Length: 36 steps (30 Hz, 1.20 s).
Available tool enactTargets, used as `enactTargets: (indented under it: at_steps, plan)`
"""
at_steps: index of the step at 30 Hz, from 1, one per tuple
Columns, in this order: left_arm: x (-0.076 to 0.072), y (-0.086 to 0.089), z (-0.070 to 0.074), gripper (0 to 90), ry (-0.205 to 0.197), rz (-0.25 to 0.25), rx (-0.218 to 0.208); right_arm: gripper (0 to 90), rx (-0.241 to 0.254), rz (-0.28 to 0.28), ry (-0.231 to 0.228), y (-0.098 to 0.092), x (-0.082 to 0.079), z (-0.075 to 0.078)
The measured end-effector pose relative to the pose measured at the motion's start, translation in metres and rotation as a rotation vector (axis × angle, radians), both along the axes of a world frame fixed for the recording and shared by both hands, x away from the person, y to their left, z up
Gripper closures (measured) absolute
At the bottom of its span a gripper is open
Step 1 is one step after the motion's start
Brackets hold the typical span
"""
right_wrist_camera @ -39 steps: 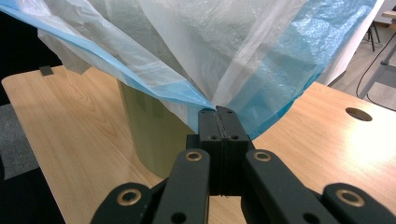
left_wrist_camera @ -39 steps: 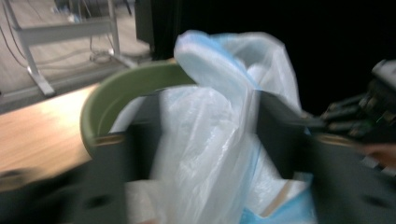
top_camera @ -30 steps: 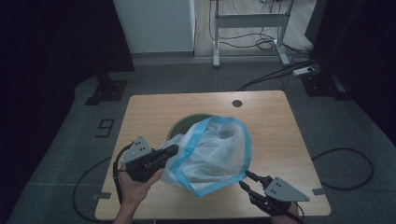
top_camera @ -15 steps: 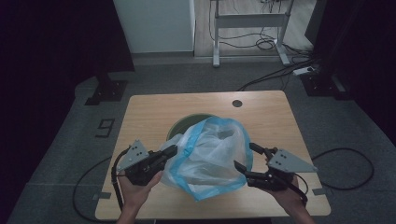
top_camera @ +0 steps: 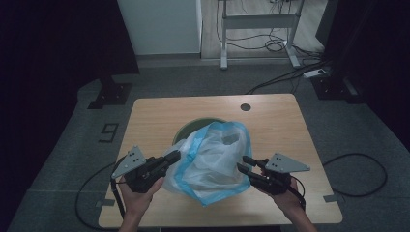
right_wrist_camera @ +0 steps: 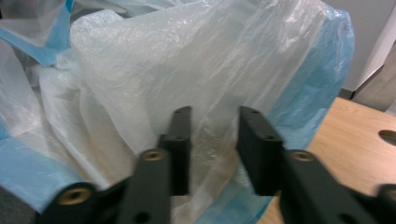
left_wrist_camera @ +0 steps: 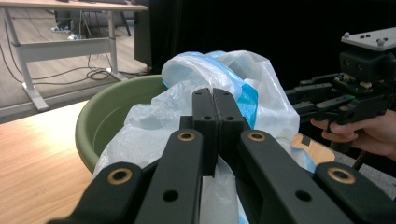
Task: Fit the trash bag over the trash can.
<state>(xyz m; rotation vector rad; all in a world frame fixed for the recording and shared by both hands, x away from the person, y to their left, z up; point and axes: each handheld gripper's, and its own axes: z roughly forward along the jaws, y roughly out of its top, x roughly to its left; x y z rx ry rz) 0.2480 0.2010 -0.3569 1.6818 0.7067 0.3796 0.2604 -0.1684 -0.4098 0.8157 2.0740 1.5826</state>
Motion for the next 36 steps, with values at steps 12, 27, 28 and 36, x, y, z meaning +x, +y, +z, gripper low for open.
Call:
enactTargets:
  at_steps: [12,27,28,36]
  plan:
    - [0.004,0.007,0.004,89.2,-0.022,0.036,-0.026,89.1,-0.018,-0.07,-0.028,-0.006,0.003,0.003]
    - [0.023,0.02,0.001,89.1,-0.03,0.08,-0.042,50.6,0.027,-0.116,-0.059,-0.012,0.016,0.012]
    - [0.022,0.018,0.0,89.1,-0.029,0.072,-0.042,45.4,0.027,-0.125,-0.078,-0.011,0.015,0.015]
    - [0.015,0.007,-0.002,89.0,-0.028,0.032,-0.037,20.4,-0.005,-0.029,-0.047,0.013,0.007,0.024]
